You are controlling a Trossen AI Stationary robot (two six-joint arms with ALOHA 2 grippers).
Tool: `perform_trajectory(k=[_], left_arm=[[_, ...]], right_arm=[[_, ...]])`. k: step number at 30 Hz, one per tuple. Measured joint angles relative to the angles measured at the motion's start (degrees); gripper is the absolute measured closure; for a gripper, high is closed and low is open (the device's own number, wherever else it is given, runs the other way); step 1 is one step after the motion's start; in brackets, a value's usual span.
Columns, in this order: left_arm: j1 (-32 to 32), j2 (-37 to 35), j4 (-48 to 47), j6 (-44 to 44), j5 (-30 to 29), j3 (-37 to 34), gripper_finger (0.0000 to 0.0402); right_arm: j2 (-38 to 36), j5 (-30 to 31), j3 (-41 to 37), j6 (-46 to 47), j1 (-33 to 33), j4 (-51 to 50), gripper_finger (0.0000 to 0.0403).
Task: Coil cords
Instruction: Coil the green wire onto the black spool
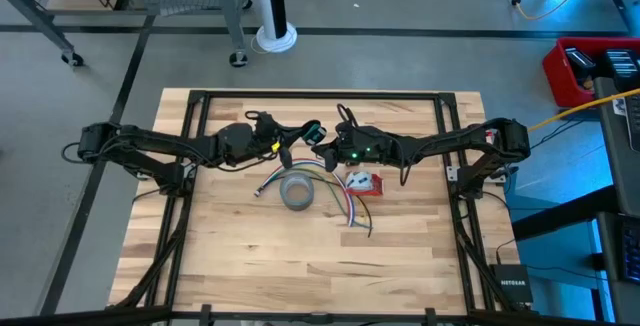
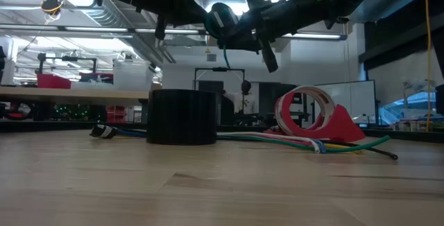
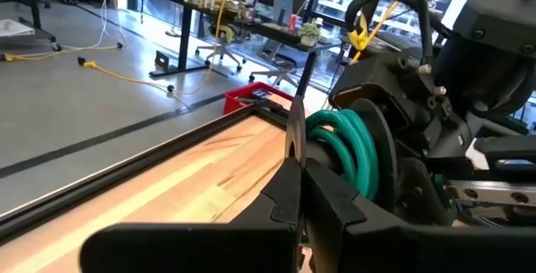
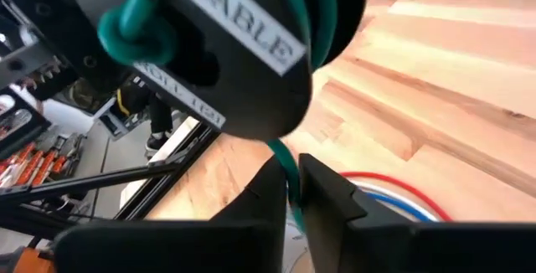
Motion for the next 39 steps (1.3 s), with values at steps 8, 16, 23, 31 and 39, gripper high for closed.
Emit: perform_trajectory(k=[8,16,23,31,39], left_arm=[[-0.02,0.0,0.36,-0.04,0.07,0.0,0.0401],[-0.02,-0.09,0.36,-0.04,0.05,0.0,0.0402],[-0.02,-0.09,0.68,-0.02,0.05,0.0,0.0402],[-0.02,-0.09,1.1,0.26,0.05,0.0,0.0402],[-0.02,-0.09,0.84,0.36,0.05,0.0,0.0402]], right_arm=[[0.0,-2.04,0.0,0.0,0.0,-0.52,0.0309],[0.0,-2.32,0.0,0.0,-0.01,-5.89,0.0291],[0.0,-2.32,0.0,0.0,0.0,-5.31,0.0292],[0.0,-2.32,0.0,0.0,0.0,-6.46,0.034],[0.0,-2.32,0.0,-1.27,0.0,-7.71,0.0386]])
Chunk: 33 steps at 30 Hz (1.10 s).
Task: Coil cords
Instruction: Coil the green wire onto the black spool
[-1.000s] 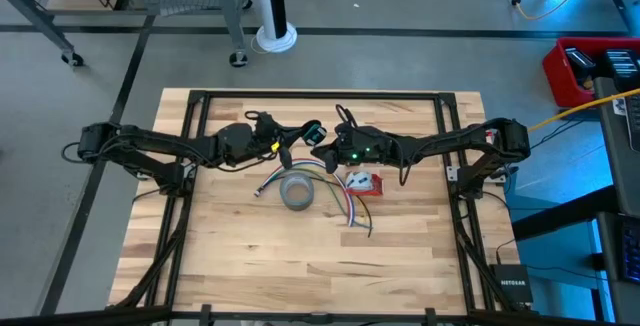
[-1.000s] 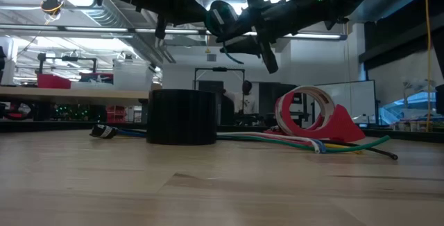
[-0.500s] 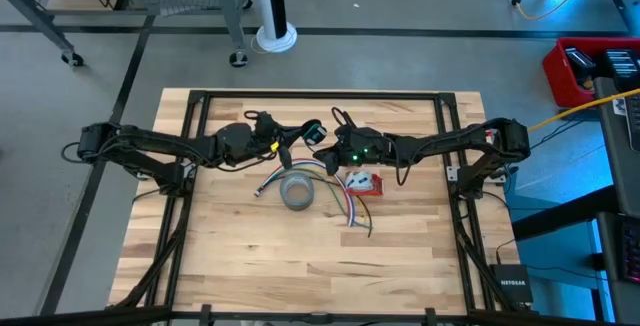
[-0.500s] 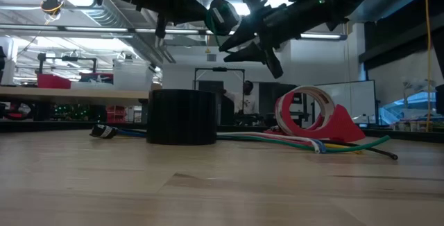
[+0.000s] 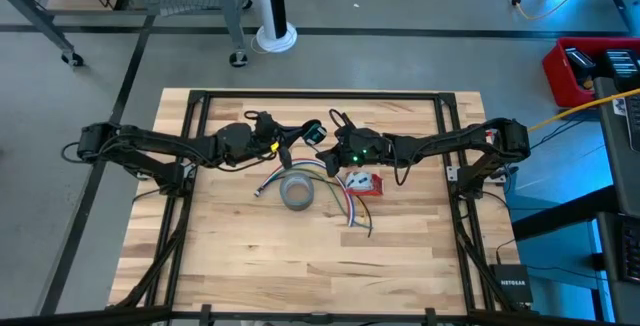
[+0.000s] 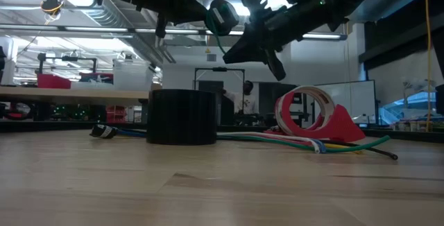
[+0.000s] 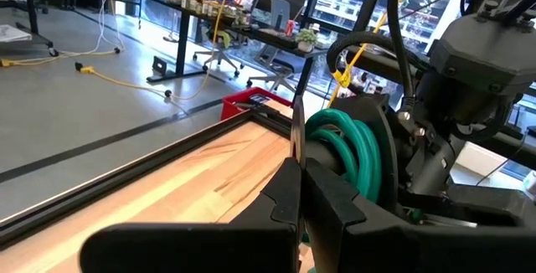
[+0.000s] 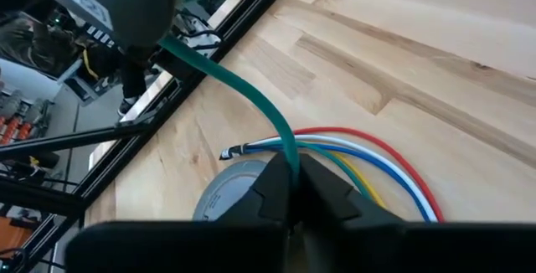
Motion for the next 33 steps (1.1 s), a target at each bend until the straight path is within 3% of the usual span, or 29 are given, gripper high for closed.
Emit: perform_trajectory(k=[9,15,33], left_arm=[[-0.66,-4.73,-10.77,-2.94,-0.06,0.0,0.0402],[-2.35,-6.38,-16.11,-5.97,0.0,0.0,0.0401],[-2.62,-6.27,-26.77,-13.56,2.58,0.0,0.0402]], right_arm=[[0.0,4.37,0.0,-1.66,0.0,-2.63,0.0394],[0.0,8.5,0.0,-1.76,-0.02,-1.54,0.0378],[0.0,6.59,0.0,-1.65,-0.02,2.78,0.0393]])
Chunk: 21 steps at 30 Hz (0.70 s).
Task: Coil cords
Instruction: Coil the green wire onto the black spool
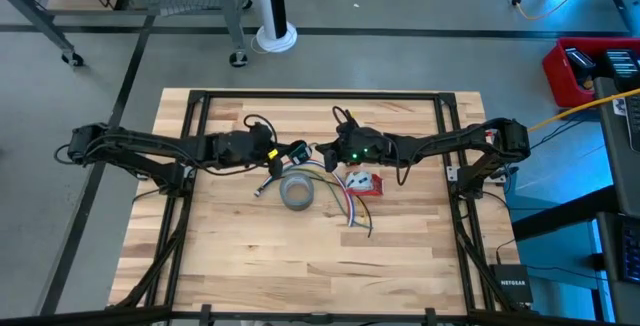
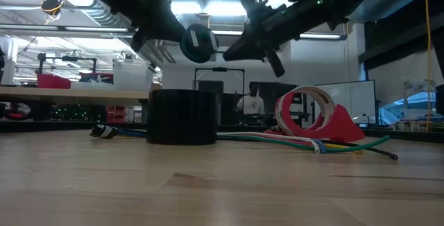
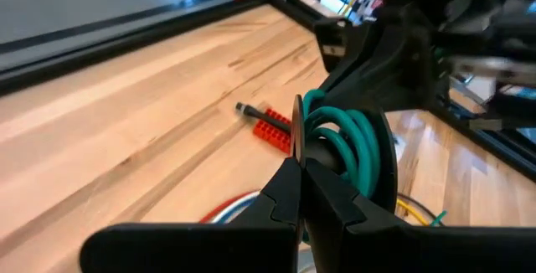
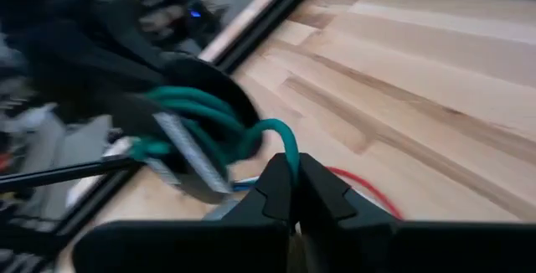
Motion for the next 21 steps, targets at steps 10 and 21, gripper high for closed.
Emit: perform_trajectory(k=[10,21], left_arm=[[0.0,1.51,0.44,-0.74,-0.04,-0.31,0.0401],[0.02,8.08,5.05,-1.19,-0.29,-0.37,0.0401]], right_arm=[[0.0,-2.65,0.0,2.73,0.0,3.81,0.0387],[0.0,-5.7,0.0,4.58,0.02,7.29,0.0386]])
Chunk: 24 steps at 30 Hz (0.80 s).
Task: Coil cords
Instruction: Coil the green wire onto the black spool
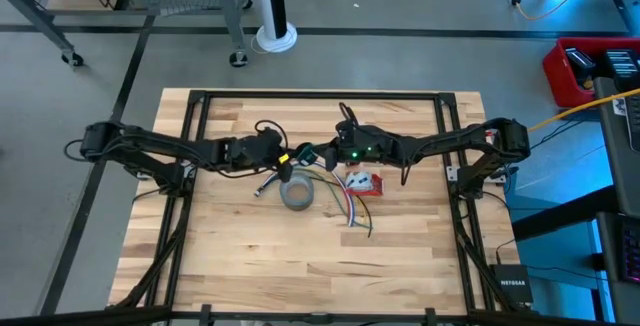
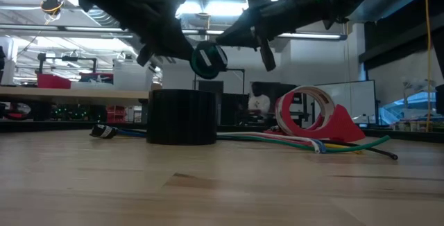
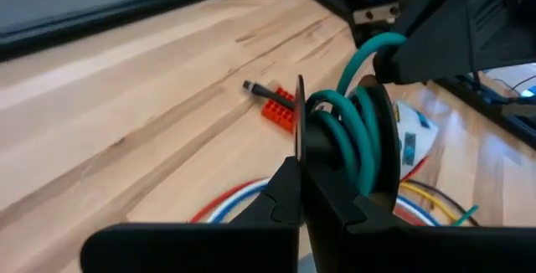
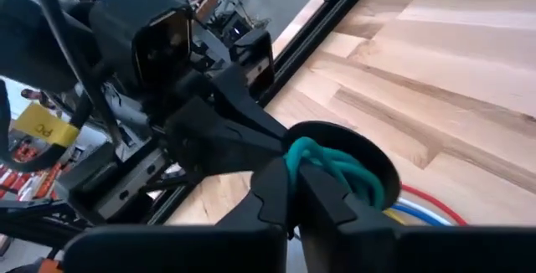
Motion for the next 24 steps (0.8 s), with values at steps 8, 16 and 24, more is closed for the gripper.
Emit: perform_trajectory(k=[8,16,24], left_arm=[[0.17,0.55,3.64,2.1,-1.04,-0.11,0.0401],[0.2,0.55,5.6,2.26,-1.84,-0.09,0.0401],[0.2,0.53,6.21,2.38,-1.87,-0.09,0.0402]], right_arm=[[-0.11,-1.04,0.04,0.28,-0.02,0.81,0.0386],[-0.11,-3.25,0.07,0.3,0.0,1.05,0.0382],[-0.11,-4.71,0.07,0.26,0.0,0.99,0.0375]])
